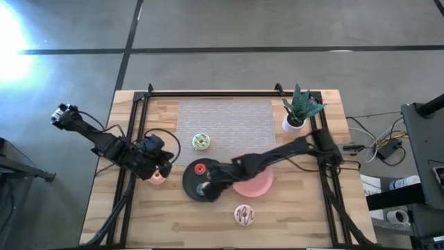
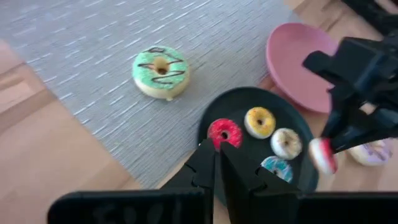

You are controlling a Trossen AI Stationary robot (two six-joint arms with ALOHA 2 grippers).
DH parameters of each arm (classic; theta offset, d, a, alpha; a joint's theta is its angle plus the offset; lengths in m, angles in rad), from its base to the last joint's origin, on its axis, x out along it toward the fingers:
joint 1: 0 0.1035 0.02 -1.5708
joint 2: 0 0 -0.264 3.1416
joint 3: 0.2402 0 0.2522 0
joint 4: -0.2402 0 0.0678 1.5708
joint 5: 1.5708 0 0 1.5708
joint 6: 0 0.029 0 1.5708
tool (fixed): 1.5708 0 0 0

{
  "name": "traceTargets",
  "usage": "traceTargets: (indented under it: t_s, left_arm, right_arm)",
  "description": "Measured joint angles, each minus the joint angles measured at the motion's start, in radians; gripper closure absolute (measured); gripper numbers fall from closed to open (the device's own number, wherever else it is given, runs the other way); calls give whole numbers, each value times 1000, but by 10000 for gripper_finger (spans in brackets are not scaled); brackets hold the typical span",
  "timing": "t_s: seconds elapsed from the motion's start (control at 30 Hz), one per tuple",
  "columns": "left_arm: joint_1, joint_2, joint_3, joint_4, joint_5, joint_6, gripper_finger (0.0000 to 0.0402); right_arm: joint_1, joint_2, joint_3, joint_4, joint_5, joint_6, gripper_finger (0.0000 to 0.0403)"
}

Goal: Pick & Place donuts
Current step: Put the small orange doughnut on the black plate

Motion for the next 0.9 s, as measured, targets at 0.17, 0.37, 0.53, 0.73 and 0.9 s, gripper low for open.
traceTargets:
  t_s: [0.17,0.37,0.53,0.73,0.9]
  left_arm:
    - [0,-44,0,-84,-5,0,401]
    - [0,-94,0,-154,-53,10,401]
    - [0,-120,0,-153,-58,36,401]
    - [-1,-135,-1,-156,-57,82,401]
    - [-1,-141,-1,-165,-56,140,401]
  right_arm:
    - [-42,139,190,-71,-3,-52,390]
    - [-65,260,387,-168,-66,-85,390]
    - [-77,359,524,-232,-56,-88,376]
    - [-90,420,641,-417,12,-108,328]
    - [-87,428,687,-438,29,-112,276]
